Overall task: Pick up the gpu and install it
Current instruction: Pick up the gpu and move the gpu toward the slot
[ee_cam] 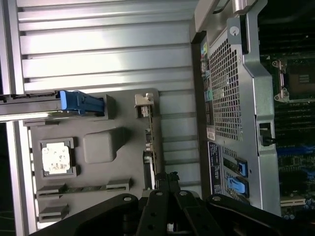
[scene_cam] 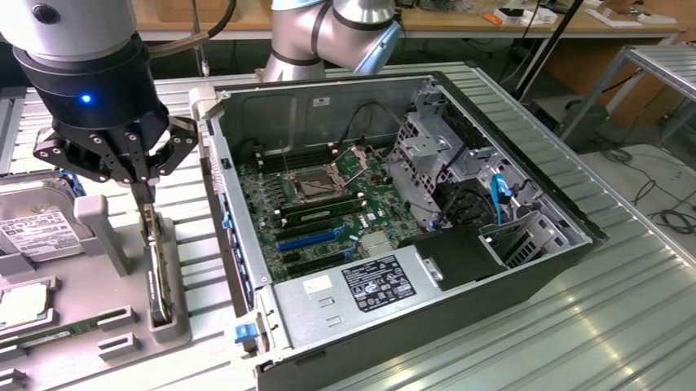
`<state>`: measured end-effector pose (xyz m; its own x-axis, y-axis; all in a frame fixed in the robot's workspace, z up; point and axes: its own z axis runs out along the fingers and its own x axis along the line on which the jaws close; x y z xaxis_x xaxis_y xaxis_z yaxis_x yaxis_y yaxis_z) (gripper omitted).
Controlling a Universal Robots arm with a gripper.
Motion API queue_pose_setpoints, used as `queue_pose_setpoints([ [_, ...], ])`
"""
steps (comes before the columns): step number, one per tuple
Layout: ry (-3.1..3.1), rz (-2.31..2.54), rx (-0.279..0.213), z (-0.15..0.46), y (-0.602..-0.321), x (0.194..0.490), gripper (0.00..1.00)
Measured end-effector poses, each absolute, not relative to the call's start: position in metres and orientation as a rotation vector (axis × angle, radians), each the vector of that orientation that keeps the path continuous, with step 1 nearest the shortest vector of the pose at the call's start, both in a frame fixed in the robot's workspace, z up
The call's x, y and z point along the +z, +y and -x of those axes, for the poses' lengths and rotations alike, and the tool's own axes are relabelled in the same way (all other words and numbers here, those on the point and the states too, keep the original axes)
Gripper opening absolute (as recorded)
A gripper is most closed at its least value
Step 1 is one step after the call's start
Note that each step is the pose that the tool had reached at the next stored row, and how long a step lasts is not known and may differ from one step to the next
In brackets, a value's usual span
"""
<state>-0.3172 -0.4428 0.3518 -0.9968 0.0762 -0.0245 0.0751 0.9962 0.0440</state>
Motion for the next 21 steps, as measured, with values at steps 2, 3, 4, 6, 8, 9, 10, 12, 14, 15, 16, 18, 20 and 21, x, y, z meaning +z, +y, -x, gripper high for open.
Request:
queue_pose_setpoints([
  [2,3.112,-0.118,0.067,0.317,-0.443,0.349,0.11],
  [3,3.112,-0.118,0.067,0.317,-0.443,0.348,0.11],
  [4,3.112,-0.118,0.067,0.317,-0.443,0.347,0.11],
  [6,3.112,-0.118,0.067,0.317,-0.443,0.342,0.11],
  [8,3.112,-0.118,0.067,0.317,-0.443,0.339,0.11],
  [9,3.112,-0.118,0.067,0.317,-0.443,0.338,0.11],
  [10,3.112,-0.118,0.067,0.317,-0.443,0.337,0.11],
  [12,3.112,-0.118,0.067,0.317,-0.443,0.334,0.11],
  [14,3.112,-0.118,0.067,0.317,-0.443,0.331,0.11],
  [15,3.113,-0.118,0.067,0.317,-0.443,0.329,0.11],
  [16,3.113,-0.118,0.067,0.317,-0.443,0.328,0.11],
  [18,3.113,-0.118,0.067,0.317,-0.443,0.324,0.11],
  [20,3.113,-0.118,0.067,0.317,-0.443,0.320,0.11],
  [21,3.112,-0.118,0.067,0.317,-0.443,0.319,0.11],
])
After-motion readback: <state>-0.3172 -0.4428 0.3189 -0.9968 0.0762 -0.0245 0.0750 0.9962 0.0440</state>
